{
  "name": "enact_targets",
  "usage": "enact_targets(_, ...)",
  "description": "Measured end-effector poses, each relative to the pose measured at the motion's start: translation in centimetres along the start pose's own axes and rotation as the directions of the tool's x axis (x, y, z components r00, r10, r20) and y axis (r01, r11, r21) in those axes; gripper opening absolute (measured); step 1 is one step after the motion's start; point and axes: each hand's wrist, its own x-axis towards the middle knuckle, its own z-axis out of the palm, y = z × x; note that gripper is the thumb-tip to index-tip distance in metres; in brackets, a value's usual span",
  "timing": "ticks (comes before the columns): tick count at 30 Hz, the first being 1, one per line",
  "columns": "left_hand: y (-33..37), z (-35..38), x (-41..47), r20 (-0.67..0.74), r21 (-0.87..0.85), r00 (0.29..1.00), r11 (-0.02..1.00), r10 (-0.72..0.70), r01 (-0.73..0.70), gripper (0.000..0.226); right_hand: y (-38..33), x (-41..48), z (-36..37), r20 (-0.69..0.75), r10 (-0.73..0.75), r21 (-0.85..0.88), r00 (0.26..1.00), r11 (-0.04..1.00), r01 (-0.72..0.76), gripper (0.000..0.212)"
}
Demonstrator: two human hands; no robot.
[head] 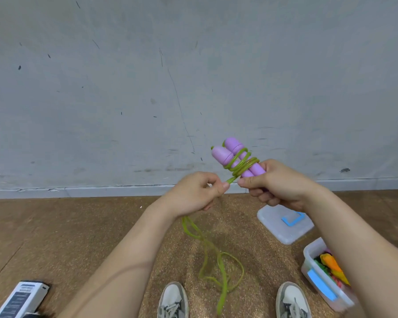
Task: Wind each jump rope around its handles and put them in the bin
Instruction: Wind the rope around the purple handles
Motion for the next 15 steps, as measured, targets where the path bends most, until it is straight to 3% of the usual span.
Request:
enact_targets(2, 0.5, 0.0, -0.1, -0.038, 0.340, 0.997, 0.939, 0.062, -0.045, 0.028, 0.2, 0.4, 0.4, -0.071, 0.027, -0.049, 0.997, 0.998, -0.031, 0.027)
enact_targets(5, 1.3, -0.1, -0.4, -0.051, 0.686, 0.982, 0.721, 0.183, -0.099, 0.023, 0.1, 0.9, 1.2, -0.199, 0.016, -0.184, 0.980, 0.981, -0.053, 0.021)
enact_targets(7, 1.8, -0.4, -0.6, -0.055, 0.763, 0.976, 0.639, 0.210, -0.094, 0.022, 0.1, 1.3, 1.7, -0.286, -0.044, -0.345, 0.957, 0.937, -0.060, 0.018)
enact_targets(9, 2.3, -0.6, -0.9, -0.060, 0.816, 0.972, 0.572, 0.225, -0.082, 0.019, 0.0, 1.7, 2.3, -0.324, -0.110, -0.569, 0.940, 0.816, -0.100, 0.019)
enact_targets(12, 2.8, -0.8, -1.4, -0.080, 0.851, 0.961, 0.520, 0.266, -0.073, 0.014, 0.0, 1.8, 3.9, -0.269, -0.112, -0.795, 0.957, 0.587, -0.155, 0.021)
enact_targets(15, 2.9, -1.1, -1.8, -0.079, 0.822, 0.953, 0.560, 0.292, -0.103, 0.020, 0.1, 1.4, 5.1, -0.162, -0.064, -0.905, 0.985, 0.407, -0.122, 0.023)
